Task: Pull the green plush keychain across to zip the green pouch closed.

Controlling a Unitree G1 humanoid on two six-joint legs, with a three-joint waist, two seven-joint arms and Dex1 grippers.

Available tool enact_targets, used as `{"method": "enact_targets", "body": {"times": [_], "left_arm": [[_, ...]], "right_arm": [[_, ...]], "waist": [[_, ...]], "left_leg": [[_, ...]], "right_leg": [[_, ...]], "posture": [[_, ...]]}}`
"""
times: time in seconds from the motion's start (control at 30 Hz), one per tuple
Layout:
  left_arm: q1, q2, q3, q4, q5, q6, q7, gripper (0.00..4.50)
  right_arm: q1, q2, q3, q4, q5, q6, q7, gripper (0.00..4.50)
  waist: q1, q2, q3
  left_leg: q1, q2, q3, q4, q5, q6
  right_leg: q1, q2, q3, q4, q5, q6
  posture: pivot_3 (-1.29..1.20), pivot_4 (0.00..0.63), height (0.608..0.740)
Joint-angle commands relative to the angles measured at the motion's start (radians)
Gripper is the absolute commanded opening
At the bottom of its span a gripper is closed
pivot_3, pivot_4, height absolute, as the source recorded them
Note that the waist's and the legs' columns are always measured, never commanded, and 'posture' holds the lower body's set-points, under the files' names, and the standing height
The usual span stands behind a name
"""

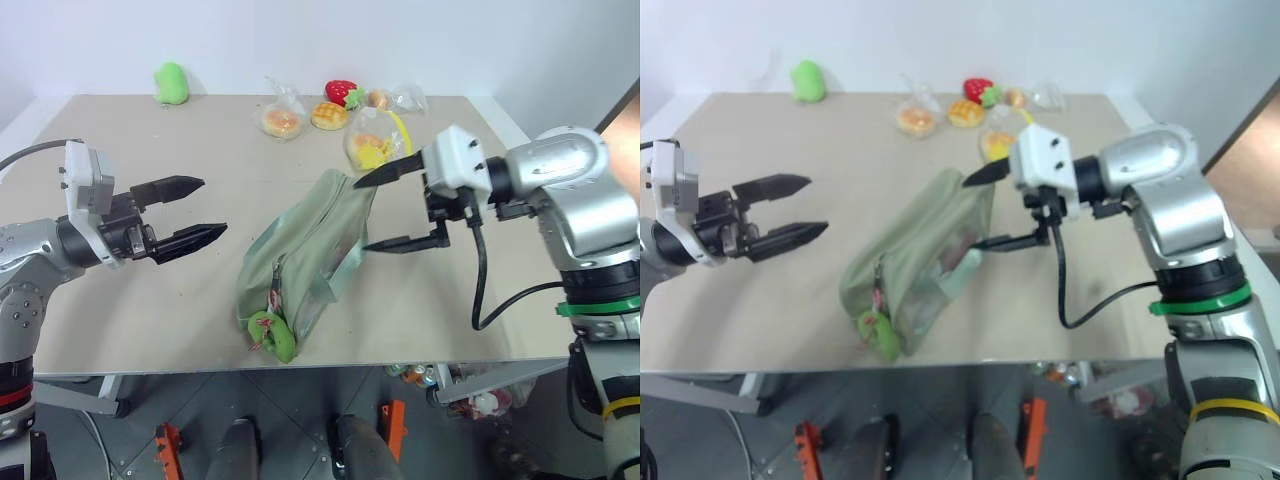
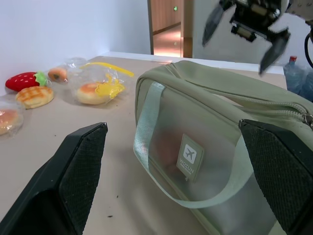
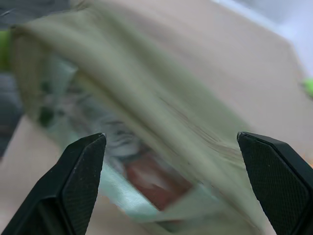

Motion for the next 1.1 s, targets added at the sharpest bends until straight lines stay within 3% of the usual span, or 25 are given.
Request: {"method": "enact_targets", "body": {"times": [0.03,0.27,0.37,0.43,0.5,0.53,0.57,0.73,1.1], "left_arm": [[-0.001,0.01,0.008,-0.023,0.003,-0.013,-0.003,4.5],[0.01,-0.003,0.015,-0.026,0.007,-0.025,0.011,4.5],[0.022,-0.007,0.022,-0.036,0.002,-0.026,0.019,4.5],[0.028,-0.009,0.03,-0.044,-0.009,-0.02,0.025,4.5],[0.03,-0.009,0.037,-0.053,-0.021,-0.013,0.029,4.5],[0.031,-0.009,0.039,-0.057,-0.028,-0.009,0.03,4.5],[0.033,-0.008,0.039,-0.062,-0.034,-0.005,0.032,4.5],[0.046,-0.006,0.032,-0.072,-0.036,-0.007,0.03,4.5],[0.007,-0.041,0.045,-0.026,-0.055,-0.024,0.055,4.5]], "right_arm": [[-0.082,0.033,0.03,0.028,-0.024,-0.075,0.099,4.45],[-0.133,0.117,0.09,0.143,-0.078,-0.166,0.152,4.45],[-0.151,0.143,0.105,0.206,-0.097,-0.204,0.164,3.64],[-0.155,0.148,0.113,0.234,-0.101,-0.22,0.168,2.74],[-0.158,0.148,0.122,0.258,-0.106,-0.236,0.168,2.3],[-0.159,0.147,0.126,0.267,-0.106,-0.241,0.168,2.3],[-0.162,0.147,0.13,0.278,-0.105,-0.246,0.168,1.72],[-0.17,0.144,0.144,0.321,-0.109,-0.268,0.168,0.06],[-0.209,0.136,0.099,0.424,-0.17,-0.323,0.126,0.02]], "waist": [[0.0,0.0,0.0],[0.0,0.0,0.0],[0.0,0.0,0.0],[0.0,0.0,0.0],[0.0,0.0,0.0],[0.001,0.0,0.0],[0.001,0.0,0.0],[0.0,0.0,0.0],[0.002,0.0,0.0]], "left_leg": [[0.0,0.0,0.0,0.0,0.0,0.0],[0.002,0.0,0.0,0.001,0.0,0.0],[0.002,0.0,0.0,0.001,0.001,-0.001],[0.002,0.0,0.0,0.001,0.001,-0.001],[0.002,0.0,0.0,0.001,0.001,-0.001],[0.002,0.0,0.0,0.001,0.001,-0.001],[0.002,0.0,0.0,0.001,0.001,-0.001],[0.002,0.0,0.0,0.001,0.001,-0.001],[0.003,0.0,0.0,0.001,0.003,-0.003]], "right_leg": [[0.0,0.0,0.0,0.001,0.0,0.0],[0.0,0.0,0.0,0.006,-0.001,-0.001],[-0.001,0.0,0.0,0.007,0.0,-0.001],[-0.001,0.0,0.0,0.007,0.0,-0.001],[-0.001,0.0,0.0,0.007,0.0,-0.001],[0.0,0.0,0.0,0.007,0.0,-0.001],[0.0,0.0,0.0,0.007,0.0,-0.001],[0.0,0.001,0.0,0.008,0.0,-0.001],[0.001,0.0,0.0,0.008,0.0,-0.001]], "posture": [[0.0,0.15,0.74],[0.0,0.15,0.74],[0.0,0.15,0.74],[0.0,0.15,0.74],[0.0,0.15,0.74],[0.0,0.15,0.74],[0.0,0.15,0.74],[0.0,0.15,0.74],[0.0,0.15,0.74]]}}
